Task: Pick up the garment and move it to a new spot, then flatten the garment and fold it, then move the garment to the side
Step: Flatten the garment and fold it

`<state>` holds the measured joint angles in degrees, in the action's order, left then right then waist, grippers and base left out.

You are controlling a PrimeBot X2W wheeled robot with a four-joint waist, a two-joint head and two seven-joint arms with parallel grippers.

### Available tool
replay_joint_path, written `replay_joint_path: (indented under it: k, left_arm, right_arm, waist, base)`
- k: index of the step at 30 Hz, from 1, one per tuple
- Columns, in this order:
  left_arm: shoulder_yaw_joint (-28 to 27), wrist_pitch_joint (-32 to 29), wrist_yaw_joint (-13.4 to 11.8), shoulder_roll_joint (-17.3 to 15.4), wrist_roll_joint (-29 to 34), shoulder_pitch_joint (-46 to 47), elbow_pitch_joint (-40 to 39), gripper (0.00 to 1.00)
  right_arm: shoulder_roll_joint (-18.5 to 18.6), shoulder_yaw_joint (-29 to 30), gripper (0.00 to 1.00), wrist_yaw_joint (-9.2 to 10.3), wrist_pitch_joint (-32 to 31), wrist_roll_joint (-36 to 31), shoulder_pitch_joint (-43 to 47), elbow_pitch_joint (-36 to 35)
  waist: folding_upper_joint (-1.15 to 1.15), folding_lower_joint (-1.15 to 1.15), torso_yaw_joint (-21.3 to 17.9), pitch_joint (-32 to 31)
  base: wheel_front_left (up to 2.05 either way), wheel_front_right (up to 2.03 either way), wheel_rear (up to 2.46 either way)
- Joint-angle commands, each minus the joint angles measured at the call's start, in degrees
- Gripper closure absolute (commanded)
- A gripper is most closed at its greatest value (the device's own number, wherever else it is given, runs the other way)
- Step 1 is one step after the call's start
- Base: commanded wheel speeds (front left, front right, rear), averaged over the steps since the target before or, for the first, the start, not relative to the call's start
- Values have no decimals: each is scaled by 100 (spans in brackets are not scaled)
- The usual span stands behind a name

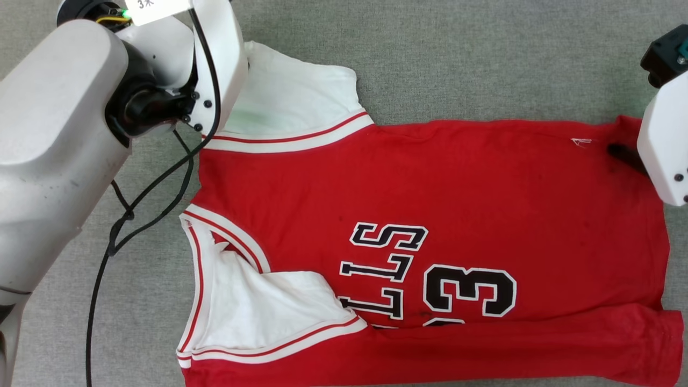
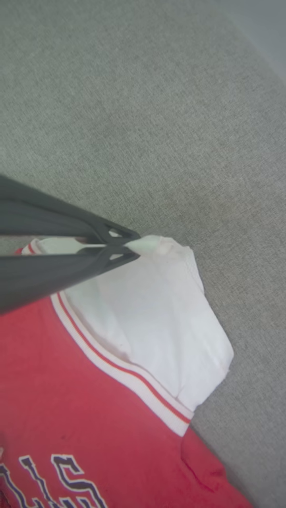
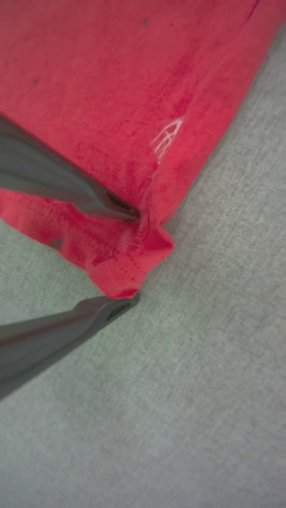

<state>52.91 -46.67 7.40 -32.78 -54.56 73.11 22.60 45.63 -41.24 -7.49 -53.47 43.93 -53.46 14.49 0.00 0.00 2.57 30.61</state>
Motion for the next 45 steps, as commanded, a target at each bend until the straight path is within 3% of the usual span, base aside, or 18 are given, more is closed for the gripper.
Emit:
replay_joint_path:
  k: [1,11,20,33,45]
  left_arm:
    - [24,66,0,-33,-13,-29,19,100]
    - [325,618,2,-296,-219,-356,-205,100]
    - [412,1030,-13,-882,-533,-1121,-978,100]
    - [650,1463,-512,-1713,-902,-2819,-2018,100]
    - [975,1926,-840,-1820,-1147,-4045,-2210,100]
  right_arm:
    - [-113,-208,100,-1,85,48,172,99]
    - [87,-288,100,2,1263,166,190,157]
    - [261,-259,100,2,2051,430,843,-58]
    - [429,-86,100,2,2598,554,2269,-418]
    - [444,251,100,2,2743,702,3457,-551]
  waist:
    - [0,0,5,-40]
    - [0,0,45,-742]
    - [0,0,113,-1306]
    - [0,0,43,-2028]
    - [0,0,29,-2217]
  base:
    - [0,0,0]
    - [0,0,0]
    - [0,0,0]
    - [0,0,0]
    - [0,0,0]
